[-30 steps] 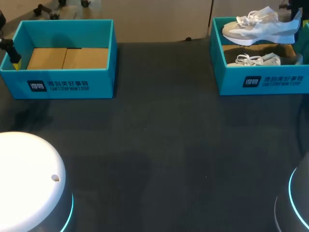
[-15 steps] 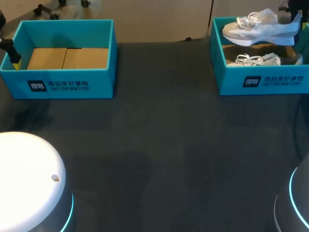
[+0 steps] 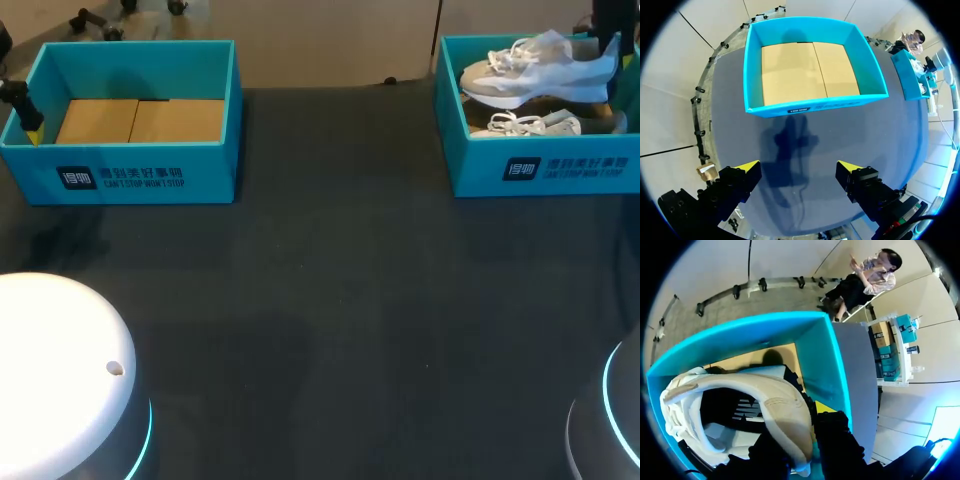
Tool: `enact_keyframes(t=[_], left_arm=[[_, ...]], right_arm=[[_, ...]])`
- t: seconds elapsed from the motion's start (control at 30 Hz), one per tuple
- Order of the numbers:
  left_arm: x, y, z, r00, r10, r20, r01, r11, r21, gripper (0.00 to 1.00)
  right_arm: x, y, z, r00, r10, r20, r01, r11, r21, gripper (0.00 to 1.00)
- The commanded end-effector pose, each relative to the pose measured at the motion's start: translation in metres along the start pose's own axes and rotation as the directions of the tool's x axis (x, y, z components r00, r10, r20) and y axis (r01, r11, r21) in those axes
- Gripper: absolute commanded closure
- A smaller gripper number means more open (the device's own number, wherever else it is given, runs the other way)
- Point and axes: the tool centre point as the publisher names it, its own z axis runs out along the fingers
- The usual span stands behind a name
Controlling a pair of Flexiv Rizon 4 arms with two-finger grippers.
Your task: Take the shoe out of the shoebox, open the shoe tongue, remove and reinsert the insole, then place the shoe into the shoebox
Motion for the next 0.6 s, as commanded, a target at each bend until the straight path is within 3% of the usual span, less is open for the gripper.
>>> enact_keyframes(t=[0.03,0.6], left_arm=[[0.0,0.001,0.0,1.0,0.0,0.002,0.0,1.0,0.002,0.0],[0.0,0.001,0.0,1.0,0.0,0.002,0.0,1.0,0.002,0.0]], right_arm=[[0.0,-0.002,0.008,1.0,0.004,-0.008,-0.004,1.0,0.005,1.0],[0.016,-0.011,0.026,0.999,-0.006,-0.038,0.007,1.0,0.03,1.0]])
